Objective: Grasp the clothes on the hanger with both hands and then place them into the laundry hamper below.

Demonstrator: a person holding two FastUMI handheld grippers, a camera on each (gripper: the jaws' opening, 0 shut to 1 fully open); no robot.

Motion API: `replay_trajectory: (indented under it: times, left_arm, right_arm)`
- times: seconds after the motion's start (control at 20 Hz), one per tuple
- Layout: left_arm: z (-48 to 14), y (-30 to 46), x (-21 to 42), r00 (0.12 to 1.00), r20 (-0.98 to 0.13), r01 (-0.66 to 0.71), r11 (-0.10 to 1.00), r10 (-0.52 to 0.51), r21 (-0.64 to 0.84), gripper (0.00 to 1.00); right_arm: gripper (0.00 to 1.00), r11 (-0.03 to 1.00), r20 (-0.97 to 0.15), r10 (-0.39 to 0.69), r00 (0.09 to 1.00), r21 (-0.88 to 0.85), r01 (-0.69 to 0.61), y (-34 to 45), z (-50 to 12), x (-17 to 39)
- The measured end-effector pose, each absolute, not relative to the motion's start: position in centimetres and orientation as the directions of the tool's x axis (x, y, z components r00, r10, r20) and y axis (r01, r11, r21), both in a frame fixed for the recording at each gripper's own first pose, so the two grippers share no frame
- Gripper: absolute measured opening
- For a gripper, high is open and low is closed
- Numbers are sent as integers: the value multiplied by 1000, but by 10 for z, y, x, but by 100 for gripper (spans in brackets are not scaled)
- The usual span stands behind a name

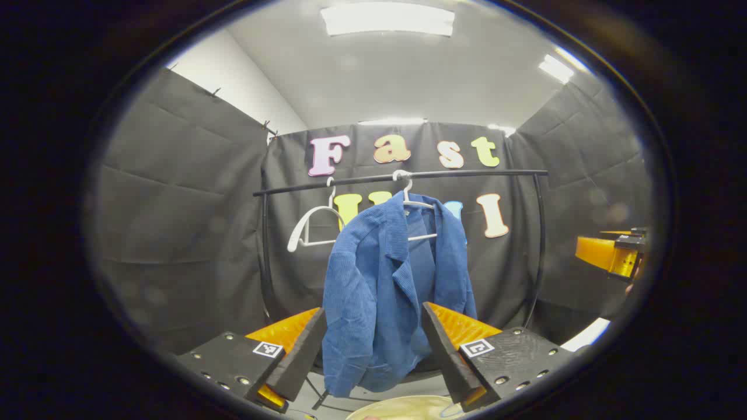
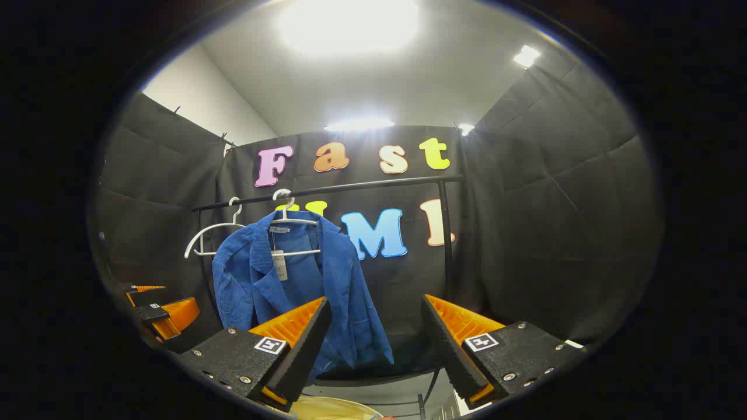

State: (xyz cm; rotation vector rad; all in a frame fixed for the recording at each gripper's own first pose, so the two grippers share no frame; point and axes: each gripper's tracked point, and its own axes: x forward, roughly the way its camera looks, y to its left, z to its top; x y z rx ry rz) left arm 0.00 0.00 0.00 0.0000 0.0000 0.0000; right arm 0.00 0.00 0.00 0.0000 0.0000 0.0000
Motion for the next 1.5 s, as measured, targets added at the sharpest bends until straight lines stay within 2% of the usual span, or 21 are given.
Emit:
replay_trajectory:
  times: [1.1,1.3,1.5]
  left_arm:
    - [8,26,19,999,43,28,999,-27,-21,94]
    - [18,25,31,997,61,44,999,-42,-21,92]
    - [27,15,56,998,55,20,999,-18,-31,92]
  right_arm:
    - [94,1000,14,-9,1000,-7,9,46,6,11]
    - [94,1000,35,-12,999,-6,13,50,15,29]
    - [95,999,62,37,997,-2,-37,51,28,68]
